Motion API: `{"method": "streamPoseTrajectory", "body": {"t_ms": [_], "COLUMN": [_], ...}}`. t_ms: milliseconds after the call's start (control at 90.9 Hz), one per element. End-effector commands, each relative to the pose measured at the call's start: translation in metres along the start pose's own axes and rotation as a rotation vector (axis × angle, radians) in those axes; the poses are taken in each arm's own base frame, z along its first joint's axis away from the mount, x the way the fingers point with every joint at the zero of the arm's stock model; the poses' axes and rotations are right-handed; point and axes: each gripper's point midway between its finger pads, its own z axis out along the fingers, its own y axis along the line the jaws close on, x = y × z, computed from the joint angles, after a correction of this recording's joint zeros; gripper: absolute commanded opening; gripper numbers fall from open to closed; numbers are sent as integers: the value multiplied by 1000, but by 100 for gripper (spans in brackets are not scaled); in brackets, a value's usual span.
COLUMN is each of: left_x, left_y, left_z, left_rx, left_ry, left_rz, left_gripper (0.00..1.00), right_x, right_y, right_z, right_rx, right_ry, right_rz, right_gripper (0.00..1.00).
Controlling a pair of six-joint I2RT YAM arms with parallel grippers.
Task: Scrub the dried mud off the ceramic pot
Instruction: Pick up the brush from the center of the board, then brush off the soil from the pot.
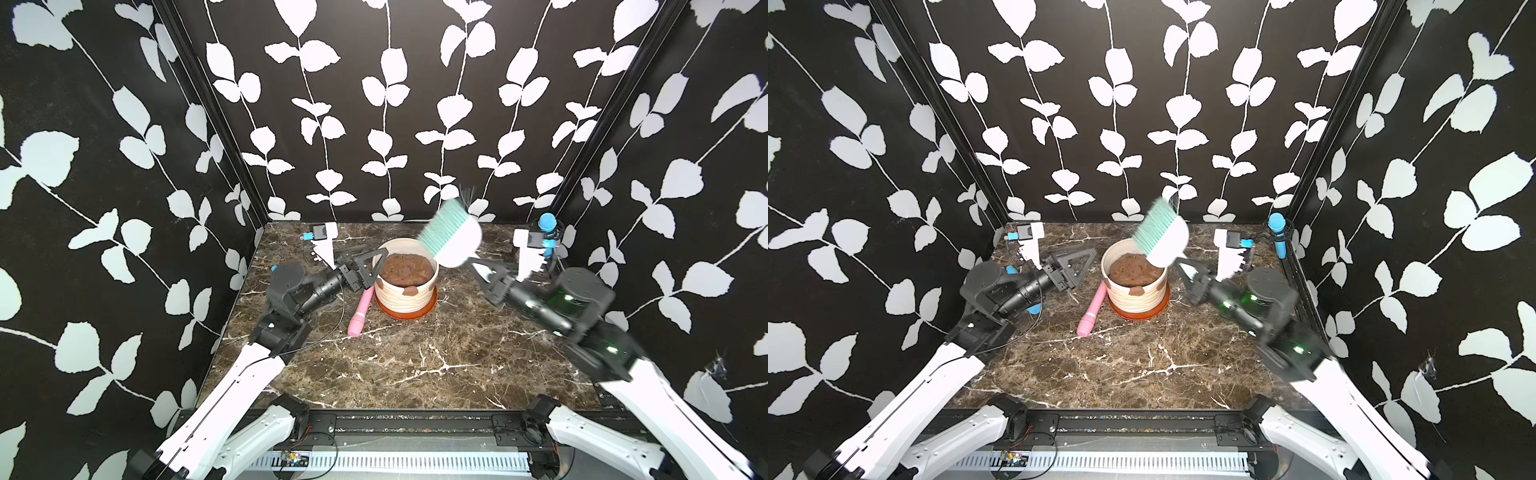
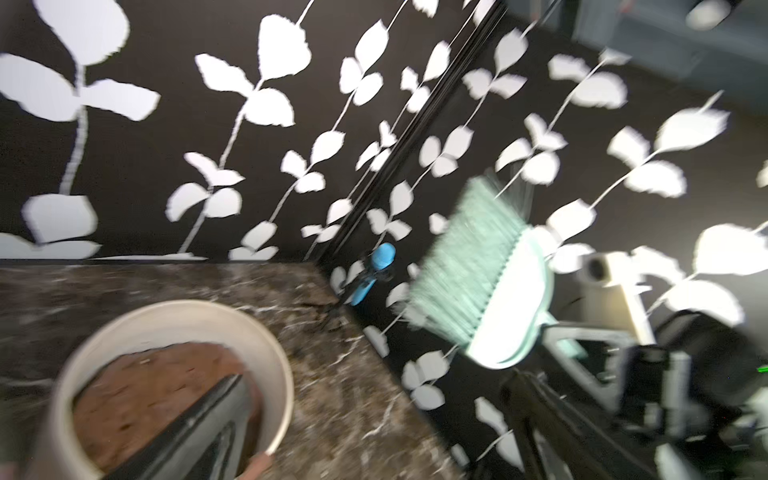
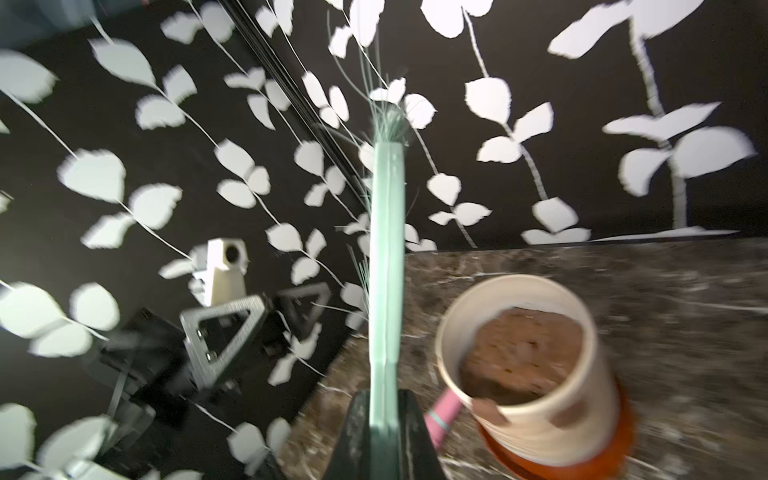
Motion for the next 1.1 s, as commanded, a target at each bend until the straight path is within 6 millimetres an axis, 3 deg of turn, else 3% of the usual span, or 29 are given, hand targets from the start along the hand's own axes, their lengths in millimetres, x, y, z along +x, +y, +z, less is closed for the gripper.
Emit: {"method": "streamPoseTrajectory", "body": {"t_ms": [0,88,187,275,495,649,836,1089], "left_x": [49,70,94,104,92,88,78,80], "left_y": [37,55,87,106,138,166,181,181], "left_z": [-12,-11,-10,-14,-37,-51,-62,-63], "left_rx": [-165,-191,-269,-336,-562,-730,-819,-807], "left_ry": [294,422,538,583,565,580,550,542], "left_rz": [288,399,496,536,581,561,500,483], "left_gripper": [98,98,98,98,98,98,98,98], "right_x": [51,70,97,92,90,83,101,129], "right_y": [-52,-50,-46,-58,-53,-45,-26,-48], "right_z": [-39,-41,-29,-10,48,80,120,137], "right_rx": [255,203,83,142,93,63,-69,-114], "right_ry": [319,454,560,554,713,680,694,860], "right_rz": [-324,-428,-568,-608,-695,-839,-1106,-1261], "right_gripper": [0,0,0,0,0,0,0,0]}}
